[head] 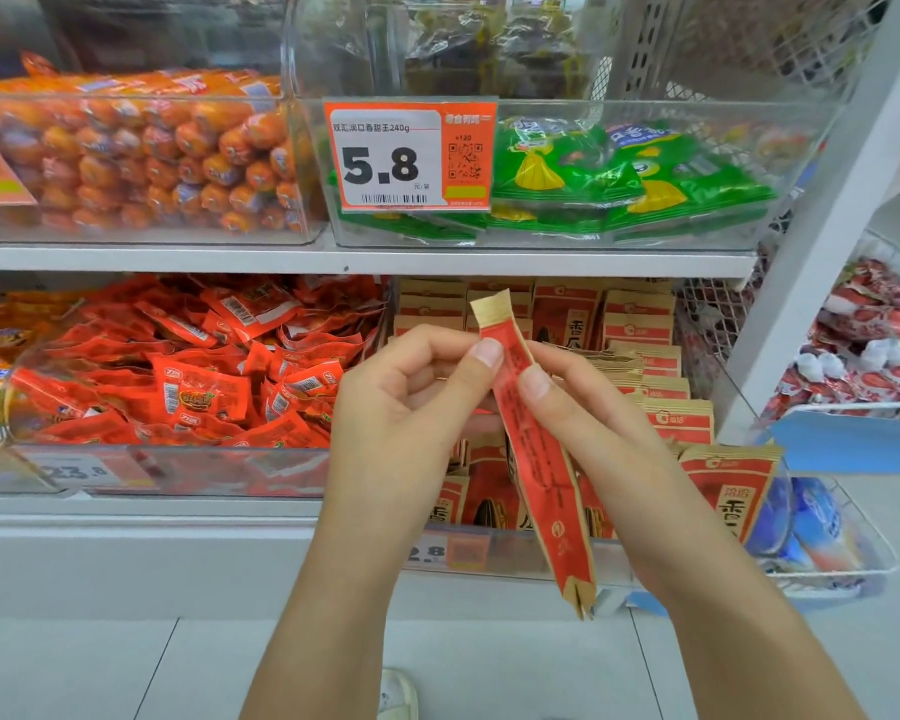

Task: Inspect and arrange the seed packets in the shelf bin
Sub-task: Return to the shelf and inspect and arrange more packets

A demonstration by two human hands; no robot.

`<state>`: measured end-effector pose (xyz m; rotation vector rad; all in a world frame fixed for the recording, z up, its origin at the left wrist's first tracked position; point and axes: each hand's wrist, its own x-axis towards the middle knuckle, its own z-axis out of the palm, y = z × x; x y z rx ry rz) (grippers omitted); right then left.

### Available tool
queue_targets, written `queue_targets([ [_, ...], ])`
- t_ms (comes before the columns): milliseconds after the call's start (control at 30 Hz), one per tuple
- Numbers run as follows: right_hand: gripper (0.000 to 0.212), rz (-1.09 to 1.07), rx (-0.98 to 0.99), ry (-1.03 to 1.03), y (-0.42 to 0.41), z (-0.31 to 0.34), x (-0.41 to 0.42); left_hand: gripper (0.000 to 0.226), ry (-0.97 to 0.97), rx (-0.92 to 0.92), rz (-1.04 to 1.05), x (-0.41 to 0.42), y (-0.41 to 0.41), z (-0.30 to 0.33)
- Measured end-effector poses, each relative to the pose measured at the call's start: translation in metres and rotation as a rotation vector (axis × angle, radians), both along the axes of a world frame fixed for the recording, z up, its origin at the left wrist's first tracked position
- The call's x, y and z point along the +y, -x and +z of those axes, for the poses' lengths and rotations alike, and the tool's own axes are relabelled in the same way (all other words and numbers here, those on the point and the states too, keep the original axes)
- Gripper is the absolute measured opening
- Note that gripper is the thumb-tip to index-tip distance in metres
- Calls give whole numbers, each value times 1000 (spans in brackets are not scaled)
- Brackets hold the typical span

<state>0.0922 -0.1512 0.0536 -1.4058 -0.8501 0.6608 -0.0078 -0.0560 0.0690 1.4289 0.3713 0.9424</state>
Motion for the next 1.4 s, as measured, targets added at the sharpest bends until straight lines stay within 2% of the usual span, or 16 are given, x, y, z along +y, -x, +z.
queue_targets([
  [200,47,10,28,5,0,2,-1,11,-25,14,-1,-1,-1,-1],
  [367,64,7,52,62,-2,5,-3,16,-40,109,40,5,1,-5],
  [533,38,53,181,70,-11,12,-11,18,57,104,-19,11,7,-4],
  [667,30,1,207,-2,-12,9,-10,28,98,104,-32,13,10,-5],
  [733,27,-52,183,-54,-10,8,-8,30,80,128,-37,14,12,-4],
  [833,26,-84,115,-100,-7,13,-1,23,-83,157,32,15,15,-6],
  [933,28,12,-39,-72,-4,25,8,11,-156,104,153,22,20,-7],
  [1000,26,79,-111,-66,-4,31,16,15,-146,66,179,26,25,-5],
  [1100,12,20,-156,-194,-10,33,31,28,-121,68,160,35,34,-8],
  [1133,9,-23,-112,-260,-13,32,35,29,-144,115,177,40,37,-13],
  [1200,11,-117,-32,-377,-19,30,43,32,-290,322,228,54,44,-26],
  [1300,13,-236,-154,-403,-23,23,53,32,-517,700,175,73,57,-45],
  [1400,22,-241,-268,-333,-20,14,63,33,-551,857,77,81,65,-55],
])
